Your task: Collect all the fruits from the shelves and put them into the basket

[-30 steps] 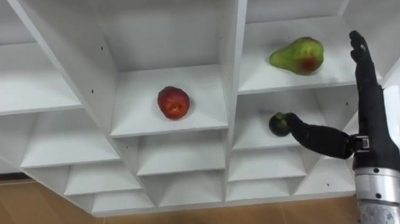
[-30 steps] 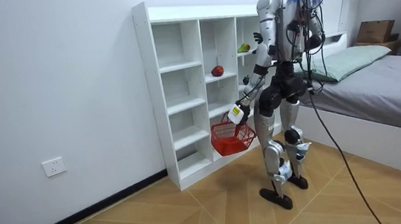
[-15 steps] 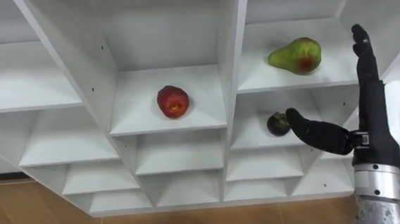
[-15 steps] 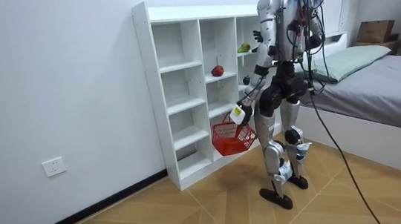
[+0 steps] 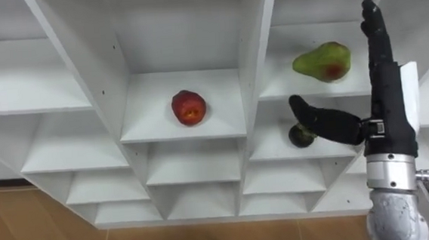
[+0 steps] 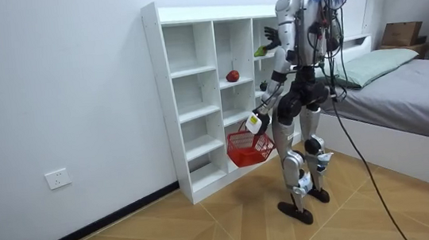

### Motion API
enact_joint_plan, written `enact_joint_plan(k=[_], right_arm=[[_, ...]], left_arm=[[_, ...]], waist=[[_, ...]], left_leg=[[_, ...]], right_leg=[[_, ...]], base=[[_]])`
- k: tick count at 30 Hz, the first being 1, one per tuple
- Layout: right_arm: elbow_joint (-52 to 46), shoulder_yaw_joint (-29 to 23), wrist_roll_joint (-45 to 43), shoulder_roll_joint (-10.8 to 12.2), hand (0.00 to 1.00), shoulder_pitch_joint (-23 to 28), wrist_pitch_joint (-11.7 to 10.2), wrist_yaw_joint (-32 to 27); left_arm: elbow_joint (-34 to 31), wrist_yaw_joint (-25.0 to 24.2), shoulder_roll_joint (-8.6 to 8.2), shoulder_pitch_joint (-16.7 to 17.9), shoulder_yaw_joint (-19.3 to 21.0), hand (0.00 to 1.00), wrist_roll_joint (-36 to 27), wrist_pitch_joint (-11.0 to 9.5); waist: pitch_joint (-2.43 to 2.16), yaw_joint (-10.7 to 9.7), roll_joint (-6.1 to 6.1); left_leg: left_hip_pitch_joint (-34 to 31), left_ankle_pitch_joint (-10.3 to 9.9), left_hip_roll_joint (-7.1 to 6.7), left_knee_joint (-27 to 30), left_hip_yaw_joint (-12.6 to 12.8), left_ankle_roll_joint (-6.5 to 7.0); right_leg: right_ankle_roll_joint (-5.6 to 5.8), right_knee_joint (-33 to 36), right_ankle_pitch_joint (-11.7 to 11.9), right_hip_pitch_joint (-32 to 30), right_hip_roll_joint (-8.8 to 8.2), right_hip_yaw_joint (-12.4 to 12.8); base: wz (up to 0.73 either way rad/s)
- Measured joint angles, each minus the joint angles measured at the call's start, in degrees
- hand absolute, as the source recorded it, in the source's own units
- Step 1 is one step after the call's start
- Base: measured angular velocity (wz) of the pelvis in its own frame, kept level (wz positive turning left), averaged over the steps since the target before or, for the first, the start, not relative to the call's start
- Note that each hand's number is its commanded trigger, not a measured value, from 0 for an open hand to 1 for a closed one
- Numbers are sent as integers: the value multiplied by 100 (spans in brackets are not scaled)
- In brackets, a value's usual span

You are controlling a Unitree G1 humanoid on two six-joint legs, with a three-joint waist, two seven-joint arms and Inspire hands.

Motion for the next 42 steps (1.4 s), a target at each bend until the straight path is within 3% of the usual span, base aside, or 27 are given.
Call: enact_joint_plan(k=[6, 10, 13, 27, 42], right_arm=[[0, -127, 24, -82, 0, -90, 0, 11], [1, -273, 222, -81, 0, -160, 1, 48], [1, -393, 209, -79, 0, -182, 0, 70], [155, -662, 614, -113, 0, -309, 13, 191], [569, -730, 1176, -237, 0, -350, 144, 687]], left_arm=[[-3, -8, 19, 62, 28, 100, -6, 26], [-3, -8, 21, 124, 50, 100, -8, 41], [-5, -23, 21, 140, 114, 100, -4, 41], [-132, -175, 15, 216, 218, 100, 12, 45], [-233, -254, 13, 228, 620, 100, 535, 160]], waist=[[-5, -2, -39], [34, -4, -99], [21, -2, -123], [25, 7, -106], [7, 10, -119]], left_leg=[[27, 1, -1, 8, -40, -1], [83, 1, -1, 9, -34, -1], [81, 1, -3, 8, -29, -1], [96, 1, 0, 8, -34, -1], [40, 0, -6, 75, -145, 0]], right_leg=[[0, -3, 0, 32, -5, -43], [-1, -26, 0, 94, -6, -38], [0, -52, 4, 102, -5, -26], [-1, 3, 6, 87, -11, -61], [-1, 1, 5, 91, -22, -129]], base=[[3], [0], [0], [0], [1]])
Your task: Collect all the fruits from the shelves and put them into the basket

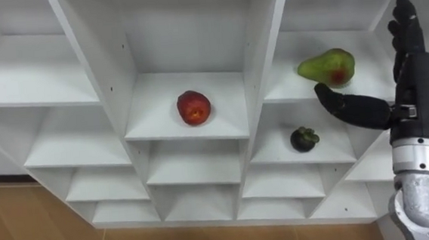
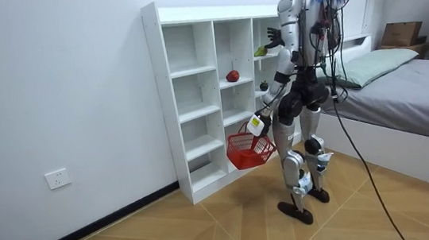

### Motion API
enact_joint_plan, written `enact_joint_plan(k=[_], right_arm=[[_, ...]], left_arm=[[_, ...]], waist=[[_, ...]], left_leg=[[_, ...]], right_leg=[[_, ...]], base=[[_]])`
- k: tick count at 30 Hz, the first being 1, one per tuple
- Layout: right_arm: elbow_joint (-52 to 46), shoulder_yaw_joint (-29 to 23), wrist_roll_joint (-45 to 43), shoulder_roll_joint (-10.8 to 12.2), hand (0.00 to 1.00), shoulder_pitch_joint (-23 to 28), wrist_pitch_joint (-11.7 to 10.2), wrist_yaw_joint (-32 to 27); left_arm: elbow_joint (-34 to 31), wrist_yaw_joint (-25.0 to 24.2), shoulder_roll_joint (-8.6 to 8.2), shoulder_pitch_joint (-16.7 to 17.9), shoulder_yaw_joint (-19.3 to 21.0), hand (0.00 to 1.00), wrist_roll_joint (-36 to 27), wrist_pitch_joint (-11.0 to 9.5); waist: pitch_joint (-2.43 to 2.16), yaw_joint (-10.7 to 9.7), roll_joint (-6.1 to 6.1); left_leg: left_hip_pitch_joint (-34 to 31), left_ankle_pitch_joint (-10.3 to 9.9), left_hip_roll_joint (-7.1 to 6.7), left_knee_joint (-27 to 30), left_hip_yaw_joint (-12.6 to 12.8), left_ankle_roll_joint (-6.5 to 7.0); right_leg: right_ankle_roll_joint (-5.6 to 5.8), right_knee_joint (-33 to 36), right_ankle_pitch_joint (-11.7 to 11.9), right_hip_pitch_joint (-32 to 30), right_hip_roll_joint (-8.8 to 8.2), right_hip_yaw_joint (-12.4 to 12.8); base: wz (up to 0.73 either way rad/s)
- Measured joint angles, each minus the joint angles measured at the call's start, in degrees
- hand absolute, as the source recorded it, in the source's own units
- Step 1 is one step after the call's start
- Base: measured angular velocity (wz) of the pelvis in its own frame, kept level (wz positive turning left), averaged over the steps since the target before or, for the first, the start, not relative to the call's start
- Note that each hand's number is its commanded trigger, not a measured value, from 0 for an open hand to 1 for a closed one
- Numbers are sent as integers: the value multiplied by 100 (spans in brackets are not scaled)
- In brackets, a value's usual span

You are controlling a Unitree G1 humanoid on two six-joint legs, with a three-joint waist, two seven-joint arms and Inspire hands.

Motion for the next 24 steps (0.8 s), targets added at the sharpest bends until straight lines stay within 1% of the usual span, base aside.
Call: enact_joint_plan(k=[4, 7, 10, 14, 24], right_arm=[[2, -37, 187, -1, 0, -56, 8, 64], [10, -47, 213, -2, 0, -58, 72, 64], [191, -50, 222, -2, 0, -98, 77, 65], [284, -69, 222, -2, 0, -186, 187, 67], [341, -206, 244, -2, 0, -254, 193, 70]], left_arm=[[-2, 5, -4, -7, 49, 100, 109, 63], [-3, 10, -4, -4, 48, 100, 118, 110], [-4, 26, -3, 2, 51, 100, 205, 116], [-9, 27, -3, 7, 55, 100, 240, 117], [-47, 24, -4, 8, 108, 100, 239, 156]], waist=[[-4, 1, 6], [-5, 5, 6], [-5, 2, 6], [-4, 5, 3], [-5, -7, -30]], left_leg=[[-5, 0, -1, 4, -15, 0], [-3, 0, -2, 6, -6, 0], [19, 0, -4, 7, -2, 0], [22, 1, -5, 8, -4, 1], [11, 1, -12, 3, -29, 0]], right_leg=[[0, 0, 0, 2, -1, -11], [0, 1, 0, 5, -3, -9], [0, 2, 0, 33, -4, -10], [0, 0, 0, 51, -5, -13], [1, -76, 0, 115, -7, -56]], base=[[1], [0], [0], [0], [2]])
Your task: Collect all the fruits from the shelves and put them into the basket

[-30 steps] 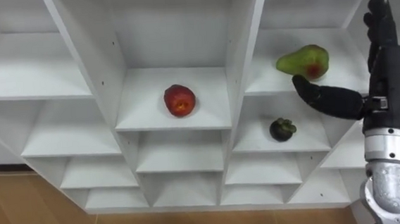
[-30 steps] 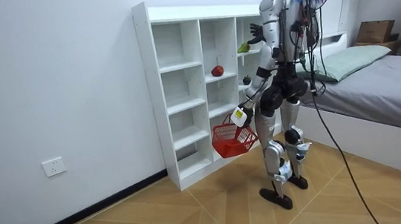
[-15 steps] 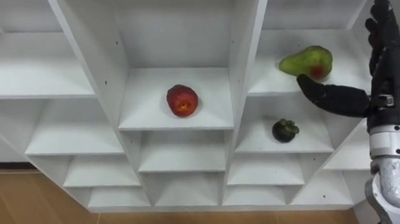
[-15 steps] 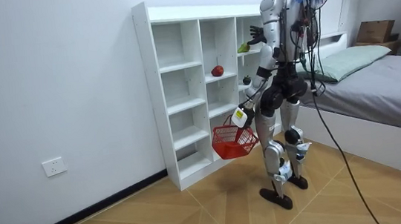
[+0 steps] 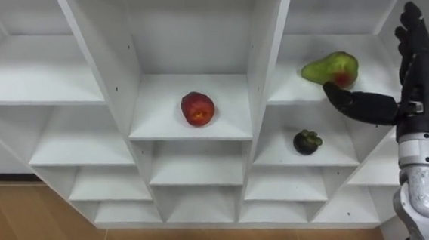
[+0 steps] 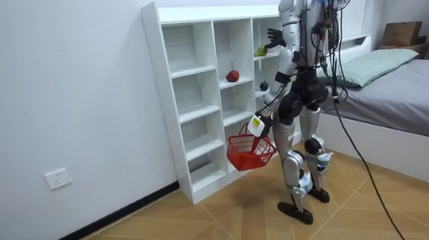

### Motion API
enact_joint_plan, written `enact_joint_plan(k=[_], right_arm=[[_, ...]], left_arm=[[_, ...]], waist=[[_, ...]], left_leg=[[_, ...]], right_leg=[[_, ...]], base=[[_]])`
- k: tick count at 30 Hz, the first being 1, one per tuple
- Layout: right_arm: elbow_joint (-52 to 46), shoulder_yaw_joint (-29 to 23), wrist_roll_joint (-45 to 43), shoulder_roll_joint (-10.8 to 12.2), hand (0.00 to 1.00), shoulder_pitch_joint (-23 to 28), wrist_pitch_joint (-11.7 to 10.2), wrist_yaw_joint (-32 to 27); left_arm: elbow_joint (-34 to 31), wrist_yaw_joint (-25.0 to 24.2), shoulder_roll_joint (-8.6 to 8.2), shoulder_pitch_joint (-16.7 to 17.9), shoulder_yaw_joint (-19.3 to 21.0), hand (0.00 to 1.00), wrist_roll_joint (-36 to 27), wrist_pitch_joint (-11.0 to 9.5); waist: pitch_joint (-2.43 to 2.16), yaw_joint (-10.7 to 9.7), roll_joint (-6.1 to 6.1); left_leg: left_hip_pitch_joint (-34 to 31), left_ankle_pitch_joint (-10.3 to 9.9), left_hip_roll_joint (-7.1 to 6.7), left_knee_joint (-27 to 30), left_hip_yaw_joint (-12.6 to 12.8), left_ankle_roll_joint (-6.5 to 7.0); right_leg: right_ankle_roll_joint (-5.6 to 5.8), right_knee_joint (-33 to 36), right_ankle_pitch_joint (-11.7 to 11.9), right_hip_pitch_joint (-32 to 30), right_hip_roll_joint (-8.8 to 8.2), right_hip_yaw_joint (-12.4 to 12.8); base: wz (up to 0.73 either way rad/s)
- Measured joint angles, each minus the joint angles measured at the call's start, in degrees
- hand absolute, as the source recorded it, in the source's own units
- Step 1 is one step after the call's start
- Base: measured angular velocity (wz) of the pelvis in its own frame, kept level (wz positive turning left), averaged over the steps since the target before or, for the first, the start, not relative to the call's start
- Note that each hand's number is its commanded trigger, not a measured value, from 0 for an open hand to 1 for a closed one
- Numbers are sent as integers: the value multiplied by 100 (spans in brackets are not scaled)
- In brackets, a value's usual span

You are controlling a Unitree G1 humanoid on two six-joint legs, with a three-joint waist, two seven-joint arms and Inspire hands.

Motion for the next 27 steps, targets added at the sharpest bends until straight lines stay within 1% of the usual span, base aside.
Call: enact_joint_plan(k=[5, 7, 9, 11, 15, 17, 21, 25, 27], right_arm=[[139, -228, -3, -4, 0, -125, 4, -29], [164, -223, 1, -33, 0, -194, 5, -37], [216, -191, 146, -146, 0, -308, 6, -20], [384, -187, 197, -226, 0, -454, 7, -11], [544, -188, 187, -278, 0, -634, 11, 8], [549, -186, 180, -328, 0, -716, 13, 131], [567, -185, 154, -344, 0, -825, 13, 377], [572, -178, 155, -344, 0, -825, 18, 551], [572, -176, 147, -346, 0, -826, 53, 618]], left_arm=[[-1, -12, 0, -4, 15, 100, -2, 1], [3, -9, 0, 1, 9, 100, -40, 3], [2, 6, 1, -11, 6, 100, -43, 2], [3, 17, 1, -10, 4, 100, -42, 2], [-2, 40, 1, -1, 5, 100, -45, 2], [-20, 42, 4, 1, 9, 100, -44, 3], [-74, 41, 7, -10, 44, 100, -44, 2], [-76, 17, 7, -25, 42, 100, -51, 2], [-108, -10, 8, -24, 44, 100, -42, 10]], waist=[[11, -6, -21], [15, 4, -27], [25, 4, -46], [25, 4, -71], [30, 3, -117], [39, 18, -135], [61, 29, -177], [65, 34, -180], [65, 44, -179]], left_leg=[[-56, 0, -5, 1, 1, 0], [-53, 0, -5, 1, 2, 0], [-42, 0, -6, 2, -1, 0], [-40, 1, -5, 2, -10, 0], [-43, 1, -5, 11, -36, 1], [-50, 3, -6, 21, -45, 4], [-48, 6, -9, 40, -86, 7], [-68, 6, -12, 62, -111, 7], [-85, 6, -12, 71, -119, 7]], right_leg=[[5, -14, -3, -31, -13, -54], [5, -15, -3, -35, -16, -75], [5, -11, -3, -32, -22, -110], [4, -6, -2, -25, -29, -164], [3, 4, -1, -19, -38, -243], [3, 10, 0, -22, -42, -245], [2, 14, 1, -1, -46, -270], [3, 18, 1, 1, -52, -296], [3, 18, 1, -1, -53, -324]], base=[[5], [0], [4], [6], [2], [0], [3], [3], [4]])
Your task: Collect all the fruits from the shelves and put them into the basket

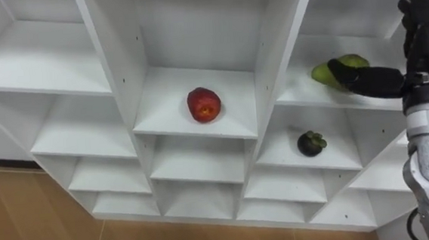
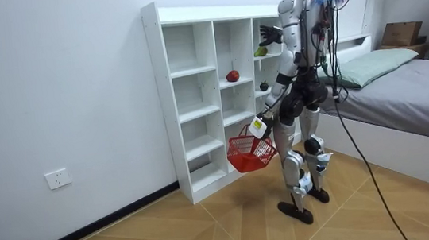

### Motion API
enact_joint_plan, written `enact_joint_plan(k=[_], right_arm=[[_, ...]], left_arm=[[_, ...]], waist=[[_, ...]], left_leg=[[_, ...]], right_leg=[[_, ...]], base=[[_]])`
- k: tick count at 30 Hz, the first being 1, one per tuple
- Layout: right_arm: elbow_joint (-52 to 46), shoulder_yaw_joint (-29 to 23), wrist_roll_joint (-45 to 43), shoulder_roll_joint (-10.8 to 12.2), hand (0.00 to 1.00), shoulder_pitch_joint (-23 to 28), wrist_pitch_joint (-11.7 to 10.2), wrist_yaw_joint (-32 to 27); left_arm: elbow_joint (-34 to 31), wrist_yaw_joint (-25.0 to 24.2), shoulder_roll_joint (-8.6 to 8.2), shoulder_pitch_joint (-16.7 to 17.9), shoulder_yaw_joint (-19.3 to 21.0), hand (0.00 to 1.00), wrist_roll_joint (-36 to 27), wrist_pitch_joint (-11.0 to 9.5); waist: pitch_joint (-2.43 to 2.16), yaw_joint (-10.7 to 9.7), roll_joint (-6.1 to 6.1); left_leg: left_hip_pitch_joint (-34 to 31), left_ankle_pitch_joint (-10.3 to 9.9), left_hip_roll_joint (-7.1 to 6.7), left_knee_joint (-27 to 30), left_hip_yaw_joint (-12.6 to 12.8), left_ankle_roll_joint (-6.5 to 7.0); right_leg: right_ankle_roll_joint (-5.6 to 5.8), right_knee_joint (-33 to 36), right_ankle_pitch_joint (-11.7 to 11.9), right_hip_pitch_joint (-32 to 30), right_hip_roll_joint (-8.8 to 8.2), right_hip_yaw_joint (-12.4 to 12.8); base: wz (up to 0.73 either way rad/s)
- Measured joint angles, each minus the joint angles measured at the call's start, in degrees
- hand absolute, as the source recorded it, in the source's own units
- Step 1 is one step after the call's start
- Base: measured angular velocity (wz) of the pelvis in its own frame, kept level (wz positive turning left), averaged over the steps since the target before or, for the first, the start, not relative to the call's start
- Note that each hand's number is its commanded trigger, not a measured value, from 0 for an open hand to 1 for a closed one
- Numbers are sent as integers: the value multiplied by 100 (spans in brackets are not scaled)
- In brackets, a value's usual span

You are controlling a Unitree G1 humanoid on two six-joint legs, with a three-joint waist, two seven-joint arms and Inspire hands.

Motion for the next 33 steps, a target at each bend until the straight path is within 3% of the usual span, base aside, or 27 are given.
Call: enact_joint_plan(k=[7, 14, 21, 26, 33], right_arm=[[3, 4, -1, -44, 0, -52, 184, 297], [3, 54, -5, -46, 0, -289, 242, 420], [338, 197, -88, -46, 0, -322, 263, 472], [1190, 201, -229, -147, 0, -549, 250, 691], [1677, 165, -276, -217, 0, -748, 411, 940]], left_arm=[[-206, -147, 6, 24, 0, 100, 1, 82], [-243, -289, 7, 9, 4, 100, -2, 83], [-230, -291, 9, 37, 4, 100, 0, 88], [-231, -298, 53, 91, 16, 100, 39, 90], [-199, -347, 158, 87, 43, 100, 45, 277]], waist=[[-4, -4, 9], [-61, 14, 63], [-57, 129, 57], [-37, 121, 8], [-28, 110, -70]], left_leg=[[-83, 0, 4, 26, -13, 0], [-31, 0, 4, 39, -38, -1], [40, 1, 2, 43, -52, -1], [17, 6, 0, 61, -149, 7], [-1, 6, -4, 122, -148, 7]], right_leg=[[-6, 0, 4, -40, -3, -64], [-7, -5, 5, -9, -3, -77], [-9, -8, 7, 79, -7, -88], [-9, 79, 6, 81, -28, -234], [-11, 74, 6, 83, -31, -230]], base=[[1], [1], [0], [6], [0]])
